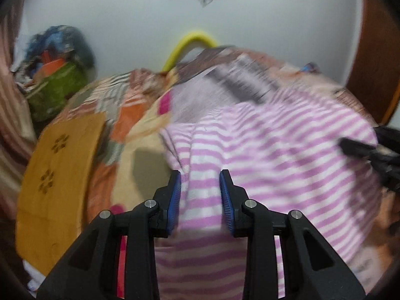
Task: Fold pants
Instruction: 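Open both grippers and release the folded pants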
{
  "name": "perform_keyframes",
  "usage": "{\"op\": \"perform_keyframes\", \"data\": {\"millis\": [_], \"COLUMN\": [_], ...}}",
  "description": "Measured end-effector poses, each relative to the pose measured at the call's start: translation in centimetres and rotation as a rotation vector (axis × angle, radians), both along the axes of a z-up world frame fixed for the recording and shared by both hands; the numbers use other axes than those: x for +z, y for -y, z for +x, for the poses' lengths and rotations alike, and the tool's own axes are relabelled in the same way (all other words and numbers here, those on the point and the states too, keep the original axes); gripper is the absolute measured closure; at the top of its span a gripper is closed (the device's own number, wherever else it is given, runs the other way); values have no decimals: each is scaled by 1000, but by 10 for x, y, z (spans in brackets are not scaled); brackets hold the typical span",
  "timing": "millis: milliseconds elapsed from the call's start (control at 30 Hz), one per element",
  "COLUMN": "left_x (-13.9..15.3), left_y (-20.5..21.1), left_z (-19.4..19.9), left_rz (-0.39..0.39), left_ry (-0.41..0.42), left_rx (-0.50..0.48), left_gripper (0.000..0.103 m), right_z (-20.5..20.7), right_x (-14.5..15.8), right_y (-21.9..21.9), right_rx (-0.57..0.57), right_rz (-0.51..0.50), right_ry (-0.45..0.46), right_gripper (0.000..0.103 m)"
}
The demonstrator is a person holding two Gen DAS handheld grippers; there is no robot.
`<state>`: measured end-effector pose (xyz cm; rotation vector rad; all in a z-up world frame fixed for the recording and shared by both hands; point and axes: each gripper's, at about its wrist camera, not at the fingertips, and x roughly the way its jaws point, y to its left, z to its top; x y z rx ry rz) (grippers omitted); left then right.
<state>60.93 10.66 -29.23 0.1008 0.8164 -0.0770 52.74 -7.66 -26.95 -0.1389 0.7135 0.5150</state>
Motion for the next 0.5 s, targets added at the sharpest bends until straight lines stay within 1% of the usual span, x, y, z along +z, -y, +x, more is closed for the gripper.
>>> {"op": "perform_keyframes", "data": {"millis": [33, 100, 133, 233, 333, 367, 400, 433, 500], "left_x": [-5, -7, -7, -3, 5, 7, 11, 17, 32], "left_y": [-7, -23, -26, -31, -34, -37, -40, -40, -38], "left_z": [-1, -7, -9, -19, -34, -36, -42, -49, -68], "left_rz": [-12, -82, -94, -47, 30, 31, 28, 24, 13], "left_ry": [1, 8, 5, 6, -5, -8, -9, -5, 23], "left_rx": [-1, 7, 12, 41, 90, 87, 87, 89, 83], "left_gripper": [70, 68, 68, 68, 68, 68, 68, 68, 68], "right_z": [1, 1, 2, -2, -8, -10, -17, -20, -34], "right_x": [-5, -14, -16, -16, -6, -1, 7, 11, 28], "right_y": [2, 13, 18, 30, 37, 41, 45, 48, 54], "right_rx": [-16, -28, -37, -63, -112, -124, -133, -137, -136], "right_rz": [-22, -42, -50, -59, -99, -104, -101, -96, -77], "right_ry": [-6, -43, -59, -82, -73, -66, -55, -47, -22], "right_gripper": [76, 76, 76, 76, 76, 76, 73, 73, 73]}}
